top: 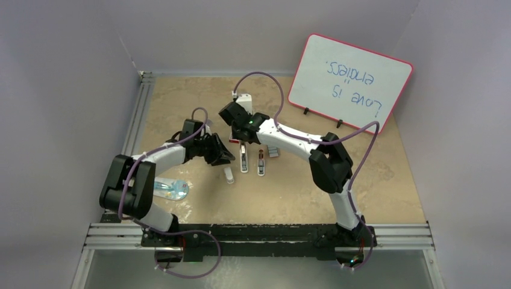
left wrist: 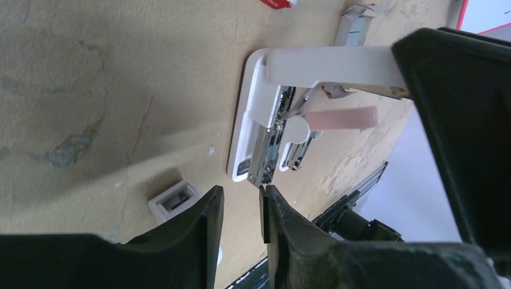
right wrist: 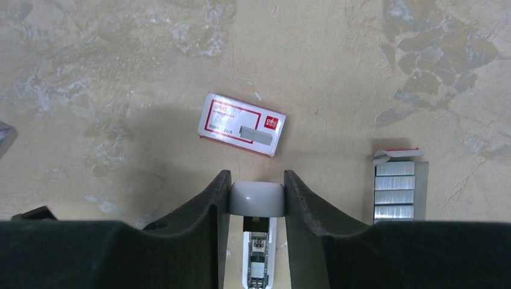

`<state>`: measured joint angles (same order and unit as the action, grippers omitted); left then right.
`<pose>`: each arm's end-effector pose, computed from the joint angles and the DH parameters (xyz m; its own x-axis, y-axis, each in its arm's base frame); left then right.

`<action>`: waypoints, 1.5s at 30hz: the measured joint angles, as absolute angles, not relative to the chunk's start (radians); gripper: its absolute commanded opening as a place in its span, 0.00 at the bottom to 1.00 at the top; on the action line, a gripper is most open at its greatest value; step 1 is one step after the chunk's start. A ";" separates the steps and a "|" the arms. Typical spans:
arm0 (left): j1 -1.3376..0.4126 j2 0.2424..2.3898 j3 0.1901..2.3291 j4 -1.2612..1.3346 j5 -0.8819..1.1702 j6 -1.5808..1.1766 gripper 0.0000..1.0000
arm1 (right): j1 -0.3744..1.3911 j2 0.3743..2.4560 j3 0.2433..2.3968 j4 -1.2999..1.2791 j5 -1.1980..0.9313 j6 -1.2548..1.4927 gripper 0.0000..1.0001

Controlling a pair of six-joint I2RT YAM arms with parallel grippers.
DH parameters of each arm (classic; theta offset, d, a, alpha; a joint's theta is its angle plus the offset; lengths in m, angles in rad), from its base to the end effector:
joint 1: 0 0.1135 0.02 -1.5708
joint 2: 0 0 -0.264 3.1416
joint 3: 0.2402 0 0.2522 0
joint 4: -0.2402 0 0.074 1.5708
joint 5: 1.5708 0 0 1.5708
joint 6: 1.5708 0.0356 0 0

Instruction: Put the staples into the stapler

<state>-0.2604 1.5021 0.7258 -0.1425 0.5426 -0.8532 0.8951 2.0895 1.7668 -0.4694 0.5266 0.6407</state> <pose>0.2679 -0.0904 0.1650 -0.8993 -0.4281 -0.0898 -0.2346 0.6453 -0.7270 0.3116 0.3601 0.2474 -0.6282 0.0426 -0.7769 -0.0976 0.9863 0.1330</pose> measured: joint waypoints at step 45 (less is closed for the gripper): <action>-0.299 1.844 0.840 0.012 0.642 -0.873 0.11 | 0.919 1.998 1.612 -0.369 0.505 0.655 0.20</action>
